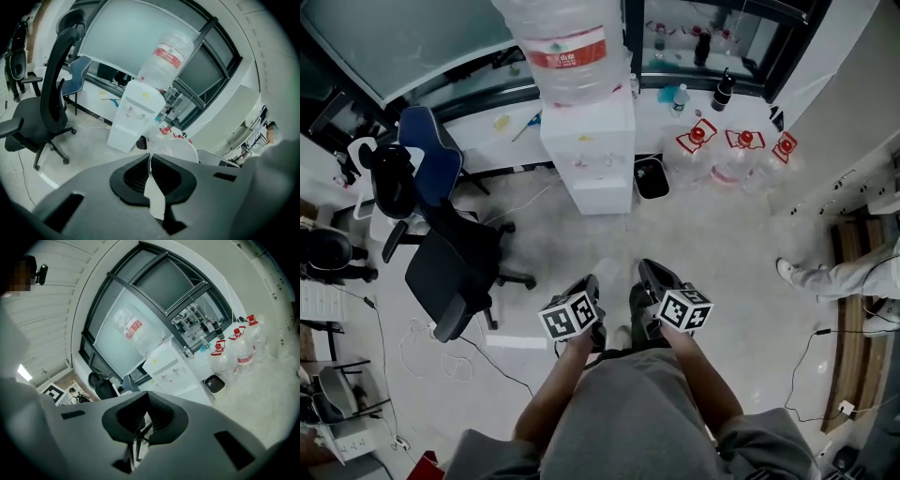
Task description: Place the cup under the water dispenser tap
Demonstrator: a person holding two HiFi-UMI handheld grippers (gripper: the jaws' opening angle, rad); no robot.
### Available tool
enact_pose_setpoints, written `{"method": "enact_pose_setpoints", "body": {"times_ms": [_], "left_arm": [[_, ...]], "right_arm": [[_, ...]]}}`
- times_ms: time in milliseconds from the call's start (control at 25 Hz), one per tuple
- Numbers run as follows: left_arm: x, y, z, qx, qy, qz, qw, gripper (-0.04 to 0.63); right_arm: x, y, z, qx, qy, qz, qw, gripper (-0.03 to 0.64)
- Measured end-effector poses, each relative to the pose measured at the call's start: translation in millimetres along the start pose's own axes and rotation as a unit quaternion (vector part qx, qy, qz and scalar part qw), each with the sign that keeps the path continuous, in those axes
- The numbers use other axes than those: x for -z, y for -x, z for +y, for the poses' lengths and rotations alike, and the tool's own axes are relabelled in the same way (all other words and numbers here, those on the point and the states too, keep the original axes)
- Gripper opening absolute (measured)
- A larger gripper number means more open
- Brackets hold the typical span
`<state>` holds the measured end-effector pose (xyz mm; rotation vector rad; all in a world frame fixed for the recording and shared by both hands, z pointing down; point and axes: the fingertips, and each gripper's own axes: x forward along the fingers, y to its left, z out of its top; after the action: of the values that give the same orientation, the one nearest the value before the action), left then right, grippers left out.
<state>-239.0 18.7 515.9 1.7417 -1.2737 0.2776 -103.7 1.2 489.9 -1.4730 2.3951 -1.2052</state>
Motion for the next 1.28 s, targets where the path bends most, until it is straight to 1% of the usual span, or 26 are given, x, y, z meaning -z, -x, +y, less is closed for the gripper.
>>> {"method": "enact_pose_setpoints", "body": {"times_ms": [360,720,880,1000,1080,1280], "left_arm": [[-38,-58,-15,-0.007,-0.002,0.018,0.9998,0.012],[-77,-128,-41,-0.021,-0.005,0.047,0.9986,0.012],[-96,-154,-51,-0.026,-0.009,0.064,0.9975,0.012],[-103,-177,-56,-0.028,-0.008,0.076,0.9967,0.012],[-107,-192,-56,-0.031,-0.003,0.083,0.9961,0.012],[-114,-224,-41,-0.042,0.029,0.096,0.9940,0.012]], "right_arm": [[-44,-46,-36,0.003,-0.009,0.004,1.000,0.011],[-98,-91,-88,0.007,-0.026,0.007,1.000,0.011],[-113,-114,-100,0.006,-0.037,0.015,0.999,0.011],[-122,-128,-113,0.007,-0.031,0.020,0.999,0.011],[-128,-138,-121,0.010,-0.020,0.023,0.999,0.011],[-133,-165,-145,0.028,-0.012,0.033,0.999,0.011]]}}
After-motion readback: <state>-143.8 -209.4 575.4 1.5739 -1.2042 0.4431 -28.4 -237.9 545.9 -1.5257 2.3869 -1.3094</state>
